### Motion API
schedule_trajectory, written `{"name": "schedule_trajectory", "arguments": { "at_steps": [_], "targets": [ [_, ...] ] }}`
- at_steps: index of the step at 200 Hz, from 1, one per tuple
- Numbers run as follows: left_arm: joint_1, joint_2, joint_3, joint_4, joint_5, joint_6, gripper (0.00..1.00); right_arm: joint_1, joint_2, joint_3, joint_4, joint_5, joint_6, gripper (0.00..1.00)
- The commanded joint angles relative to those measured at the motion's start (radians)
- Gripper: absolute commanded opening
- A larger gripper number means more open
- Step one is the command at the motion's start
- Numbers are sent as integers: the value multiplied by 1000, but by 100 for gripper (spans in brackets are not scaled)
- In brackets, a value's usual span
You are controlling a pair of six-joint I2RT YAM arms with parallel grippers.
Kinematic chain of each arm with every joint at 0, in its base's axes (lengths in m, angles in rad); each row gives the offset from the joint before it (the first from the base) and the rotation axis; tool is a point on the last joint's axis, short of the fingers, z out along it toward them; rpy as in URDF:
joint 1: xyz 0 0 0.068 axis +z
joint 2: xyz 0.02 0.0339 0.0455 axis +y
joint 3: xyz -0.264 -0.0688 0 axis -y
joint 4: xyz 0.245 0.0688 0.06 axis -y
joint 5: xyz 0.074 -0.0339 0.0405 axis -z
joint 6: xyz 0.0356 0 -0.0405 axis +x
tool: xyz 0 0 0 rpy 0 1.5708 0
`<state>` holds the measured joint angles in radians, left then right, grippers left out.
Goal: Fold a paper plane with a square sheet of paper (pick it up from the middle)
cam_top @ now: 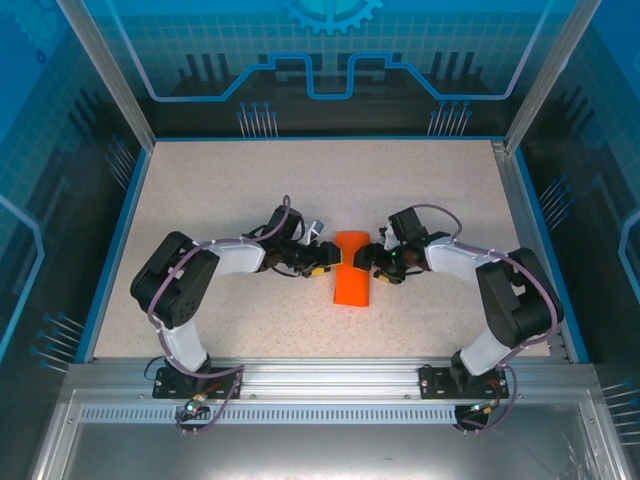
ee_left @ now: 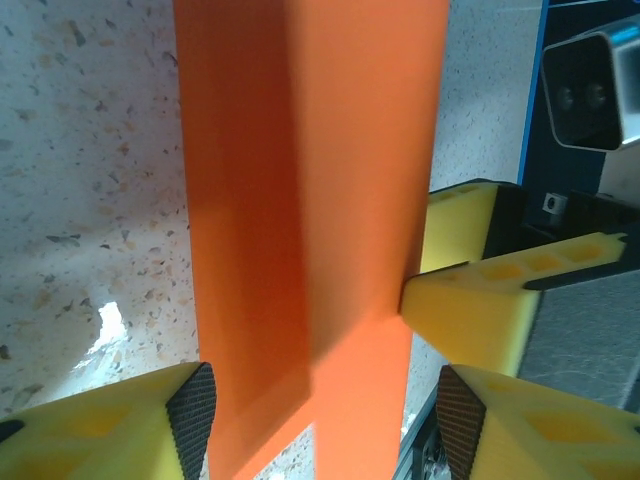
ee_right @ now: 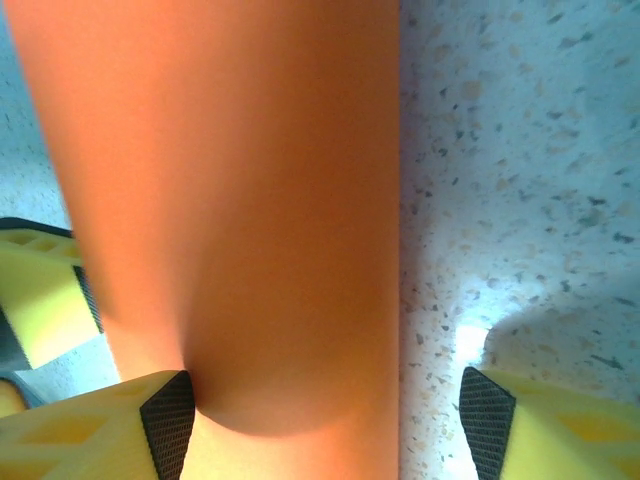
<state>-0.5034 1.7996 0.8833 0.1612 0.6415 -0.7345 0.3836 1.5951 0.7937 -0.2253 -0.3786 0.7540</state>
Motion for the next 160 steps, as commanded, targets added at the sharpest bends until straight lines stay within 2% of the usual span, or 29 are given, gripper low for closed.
{"name": "schedule_trajectory", "arguments": {
  "at_steps": [1, 24, 47, 102, 132, 160],
  "targets": [
    [-12, 19, 31, 13, 35, -9, 64, -28, -27, -31, 40, -27, 31, 74],
    [-26, 41, 48, 21, 50, -11, 59, -32, -25, -44, 64, -48, 39, 75],
    [-37, 63, 64, 29, 63, -16, 46, -34, -23, -50, 77, -52, 47, 75],
    [-39, 80, 74, 32, 76, -13, 25, -39, -24, -60, 91, -55, 56, 76],
    [-40, 82, 89, -6, 49, 12, 10, -41, -77, -81, 92, -34, 40, 82],
    [-39, 90, 104, -26, 44, 23, 6, -42, -156, -100, 80, 20, 14, 88]
  ]
}}
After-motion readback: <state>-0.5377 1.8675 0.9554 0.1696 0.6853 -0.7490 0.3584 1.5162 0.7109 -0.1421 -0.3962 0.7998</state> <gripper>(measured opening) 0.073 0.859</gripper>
